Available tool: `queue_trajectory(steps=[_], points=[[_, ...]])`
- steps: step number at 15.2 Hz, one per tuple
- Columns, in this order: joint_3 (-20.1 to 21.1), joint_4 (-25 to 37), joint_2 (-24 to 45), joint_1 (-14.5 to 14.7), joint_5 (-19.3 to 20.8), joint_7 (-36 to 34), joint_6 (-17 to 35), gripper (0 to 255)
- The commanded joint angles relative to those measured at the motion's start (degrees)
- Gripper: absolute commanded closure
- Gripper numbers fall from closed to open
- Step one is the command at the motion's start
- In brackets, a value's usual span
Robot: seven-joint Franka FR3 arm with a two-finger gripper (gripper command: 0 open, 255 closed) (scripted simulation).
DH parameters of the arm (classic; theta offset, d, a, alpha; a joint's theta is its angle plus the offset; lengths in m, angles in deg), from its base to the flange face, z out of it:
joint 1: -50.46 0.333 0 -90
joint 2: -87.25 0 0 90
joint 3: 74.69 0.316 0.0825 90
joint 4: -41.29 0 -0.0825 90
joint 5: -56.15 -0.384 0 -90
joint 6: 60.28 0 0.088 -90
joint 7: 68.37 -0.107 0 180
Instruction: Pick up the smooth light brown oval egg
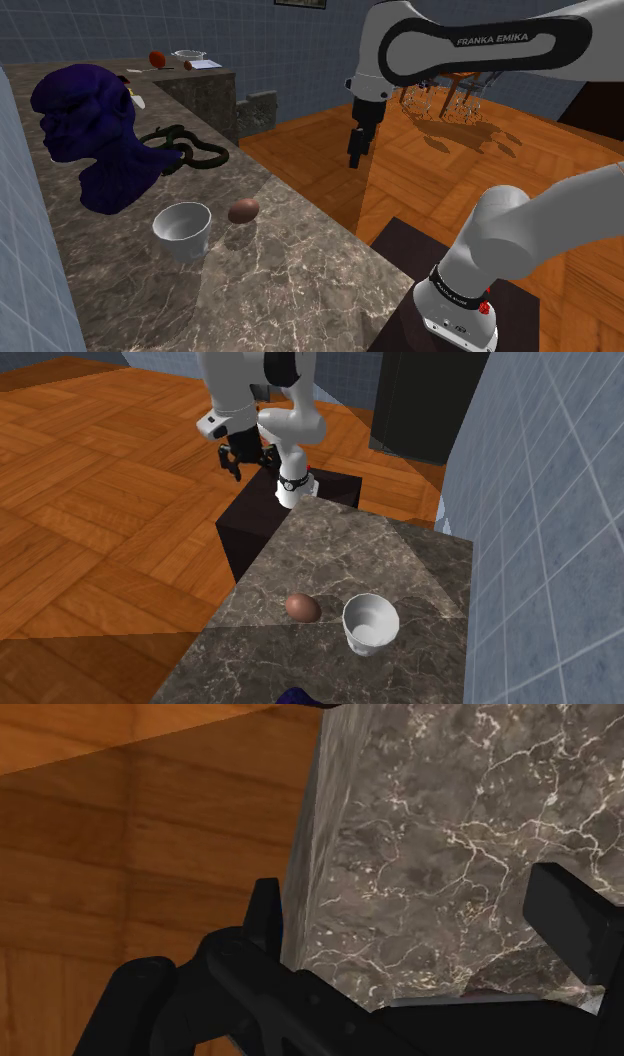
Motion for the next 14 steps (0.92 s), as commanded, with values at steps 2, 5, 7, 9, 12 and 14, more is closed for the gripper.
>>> queue_trajectory(steps=[2,5,7,9,12,14], points=[[-1.5,0.7,6.0,1.9,-0.8,6.8,6.5,0],[-2.7,2.0,11.8,3.8,-2.3,13.4,12.0,0],[-3.3,3.3,15.8,5.1,-3.5,18.0,15.2,0],[-3.7,4.8,19.8,6.4,-5.1,22.6,18.1,0],[-3.9,7.7,25.7,8.2,-7.7,29.6,21.7,0],[-3.8,9.9,29.5,9.3,-9.7,34.2,23.6,0]])
